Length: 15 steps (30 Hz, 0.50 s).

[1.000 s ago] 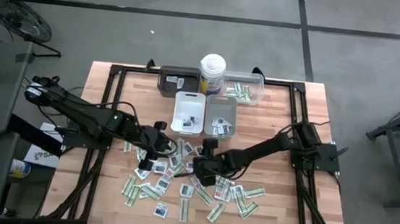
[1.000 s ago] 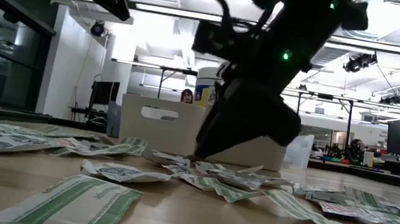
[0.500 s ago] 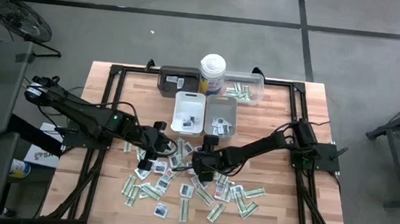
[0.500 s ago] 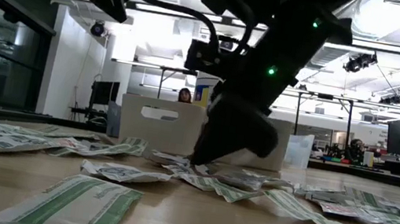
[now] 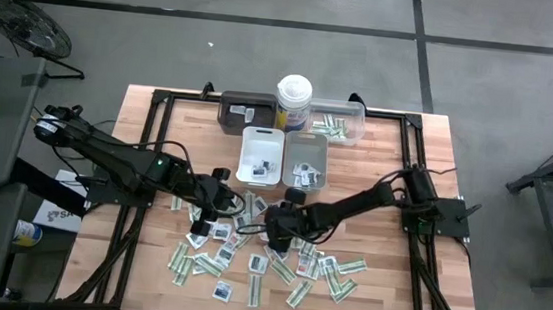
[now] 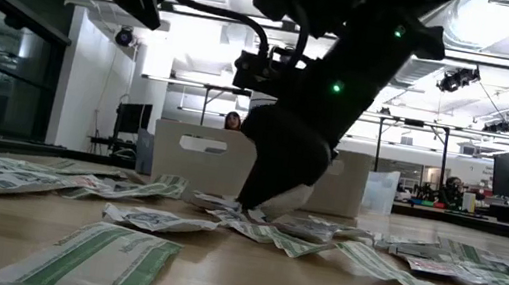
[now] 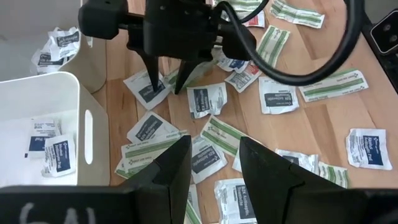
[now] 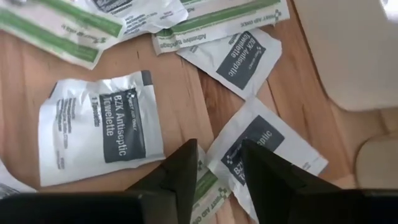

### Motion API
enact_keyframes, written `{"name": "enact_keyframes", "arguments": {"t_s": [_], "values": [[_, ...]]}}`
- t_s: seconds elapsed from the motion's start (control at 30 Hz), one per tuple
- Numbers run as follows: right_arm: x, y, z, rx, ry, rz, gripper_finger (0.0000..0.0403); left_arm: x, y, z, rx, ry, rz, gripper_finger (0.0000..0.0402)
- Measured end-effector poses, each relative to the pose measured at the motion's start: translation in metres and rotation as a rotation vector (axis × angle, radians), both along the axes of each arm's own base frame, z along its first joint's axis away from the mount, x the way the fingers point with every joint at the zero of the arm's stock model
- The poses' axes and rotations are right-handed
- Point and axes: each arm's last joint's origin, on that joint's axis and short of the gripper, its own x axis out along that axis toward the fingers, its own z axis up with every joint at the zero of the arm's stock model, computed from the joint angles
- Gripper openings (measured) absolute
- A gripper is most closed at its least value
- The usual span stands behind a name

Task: Pick & Place First Aid Supplies
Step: Put the wipe into the gray bin

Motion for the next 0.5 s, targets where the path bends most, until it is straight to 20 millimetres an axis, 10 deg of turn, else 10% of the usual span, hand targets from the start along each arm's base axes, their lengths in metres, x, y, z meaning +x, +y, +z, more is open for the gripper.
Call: {"name": "enact_keyframes", "arguments": {"t_s": [0.5], "values": [[-0.0008,-0.0081,-0.003,0.147,0.032,-0.072,0.0008,0.0,0.0,0.0001,0.001,0.0,0.001,0.0133]]}}
